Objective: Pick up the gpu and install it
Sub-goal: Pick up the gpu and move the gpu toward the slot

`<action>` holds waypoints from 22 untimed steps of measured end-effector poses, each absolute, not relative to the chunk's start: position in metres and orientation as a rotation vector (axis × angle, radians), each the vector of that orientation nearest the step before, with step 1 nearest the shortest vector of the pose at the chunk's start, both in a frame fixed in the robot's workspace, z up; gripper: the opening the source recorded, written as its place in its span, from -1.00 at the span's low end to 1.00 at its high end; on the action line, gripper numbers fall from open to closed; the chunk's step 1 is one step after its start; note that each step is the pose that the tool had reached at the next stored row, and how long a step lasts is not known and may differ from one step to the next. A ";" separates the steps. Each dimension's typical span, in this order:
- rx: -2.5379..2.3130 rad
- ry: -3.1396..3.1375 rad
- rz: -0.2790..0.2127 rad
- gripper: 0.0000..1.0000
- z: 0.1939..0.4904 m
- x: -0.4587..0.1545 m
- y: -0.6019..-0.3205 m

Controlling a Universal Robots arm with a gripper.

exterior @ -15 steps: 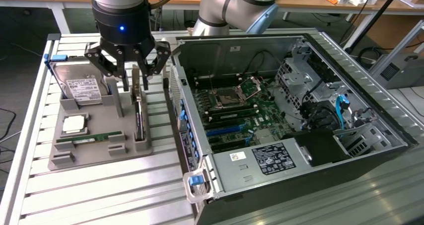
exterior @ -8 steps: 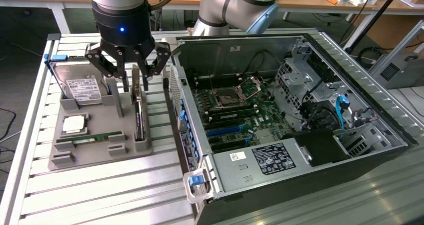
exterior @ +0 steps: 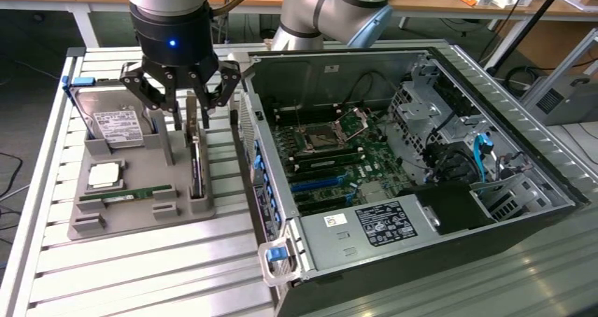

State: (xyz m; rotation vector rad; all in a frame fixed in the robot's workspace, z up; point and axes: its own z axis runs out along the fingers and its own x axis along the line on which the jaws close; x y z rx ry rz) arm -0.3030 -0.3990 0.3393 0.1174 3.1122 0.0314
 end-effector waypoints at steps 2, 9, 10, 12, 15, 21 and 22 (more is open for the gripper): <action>0.117 3.112 0.031 -0.15 0.339 -0.303 -0.399; 0.117 3.112 0.031 -0.15 0.338 -0.303 -0.399; 0.117 3.112 0.031 -0.15 0.338 -0.303 -0.399; 0.117 3.112 0.031 -0.15 0.337 -0.303 -0.399; 0.117 3.112 0.031 -0.15 0.336 -0.303 -0.399; 0.117 3.112 0.031 -0.15 0.335 -0.303 -0.399; 0.117 3.112 0.031 -0.15 0.335 -0.303 -0.399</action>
